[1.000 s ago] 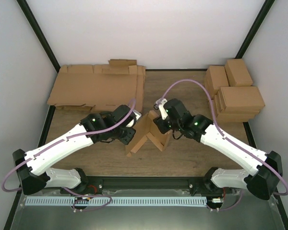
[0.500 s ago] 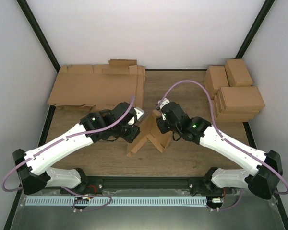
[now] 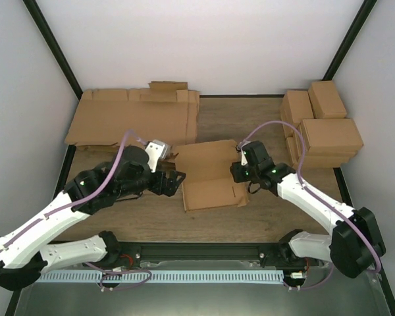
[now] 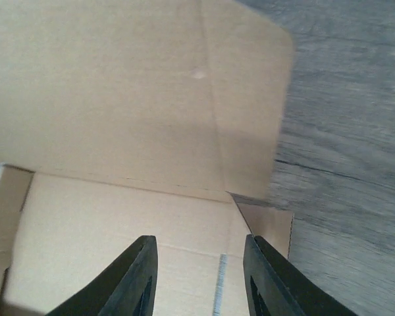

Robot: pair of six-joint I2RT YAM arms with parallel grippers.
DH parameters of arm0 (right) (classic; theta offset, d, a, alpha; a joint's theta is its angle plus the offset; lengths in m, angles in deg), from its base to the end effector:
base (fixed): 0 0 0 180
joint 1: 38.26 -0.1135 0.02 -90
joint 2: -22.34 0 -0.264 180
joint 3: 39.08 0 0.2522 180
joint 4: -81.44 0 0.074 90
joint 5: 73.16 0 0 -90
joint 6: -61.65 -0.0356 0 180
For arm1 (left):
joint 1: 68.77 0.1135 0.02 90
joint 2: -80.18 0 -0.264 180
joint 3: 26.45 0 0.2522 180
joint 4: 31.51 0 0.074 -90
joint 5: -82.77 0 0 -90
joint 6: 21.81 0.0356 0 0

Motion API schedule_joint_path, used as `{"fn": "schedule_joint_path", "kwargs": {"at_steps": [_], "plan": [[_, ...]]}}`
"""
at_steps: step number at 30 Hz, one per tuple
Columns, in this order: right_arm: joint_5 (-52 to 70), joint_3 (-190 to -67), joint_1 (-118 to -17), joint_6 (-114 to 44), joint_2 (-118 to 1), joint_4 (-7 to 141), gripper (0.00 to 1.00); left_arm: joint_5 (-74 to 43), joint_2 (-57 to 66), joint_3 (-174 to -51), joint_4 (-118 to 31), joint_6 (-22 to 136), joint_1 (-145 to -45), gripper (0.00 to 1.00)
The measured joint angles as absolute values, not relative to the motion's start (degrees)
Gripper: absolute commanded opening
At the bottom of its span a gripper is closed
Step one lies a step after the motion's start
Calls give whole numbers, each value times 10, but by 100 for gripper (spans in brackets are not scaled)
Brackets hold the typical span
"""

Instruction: Fold the paper box

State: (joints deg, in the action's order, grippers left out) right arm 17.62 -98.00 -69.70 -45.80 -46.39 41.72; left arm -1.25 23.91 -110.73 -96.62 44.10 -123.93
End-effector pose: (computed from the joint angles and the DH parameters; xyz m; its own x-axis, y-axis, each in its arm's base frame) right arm 0.2083 0.1268 0.2332 -0.7733 -0.1213 -0.6223 -0.2957 0.9372 0.1848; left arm 0.1078 -0.1483 0.3855 -0.6284 0.1922 -0.7538 0.5612 0.7830 -0.2682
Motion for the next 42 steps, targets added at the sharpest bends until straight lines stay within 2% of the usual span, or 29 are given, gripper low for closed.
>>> {"fn": "schedule_joint_path", "kwargs": {"at_steps": [4,8,11,15,21,28,32,42], "plan": [[142,-950,-690,-476,-474,466,37,-11,254,-1047,-946,398,-1232,93],[120,-898,-690,-500,-482,498,46,-26,257,-941,-915,346,-1231,89],[117,-863,-690,-514,-463,505,47,-45,266,-871,-885,307,-1231,82],[121,-851,-688,-534,-405,501,56,-58,264,-823,-833,275,-1231,70],[122,-837,-651,-590,-357,497,69,-48,201,-800,-744,258,-1229,54],[52,-723,-536,-643,-307,517,69,-32,125,-778,-677,252,-1198,48],[-26,-681,-490,-646,-325,560,68,-44,106,-760,-634,251,-1170,40],[-207,-653,-478,-639,-396,689,62,-82,72,-727,-558,260,-1144,20]]}}
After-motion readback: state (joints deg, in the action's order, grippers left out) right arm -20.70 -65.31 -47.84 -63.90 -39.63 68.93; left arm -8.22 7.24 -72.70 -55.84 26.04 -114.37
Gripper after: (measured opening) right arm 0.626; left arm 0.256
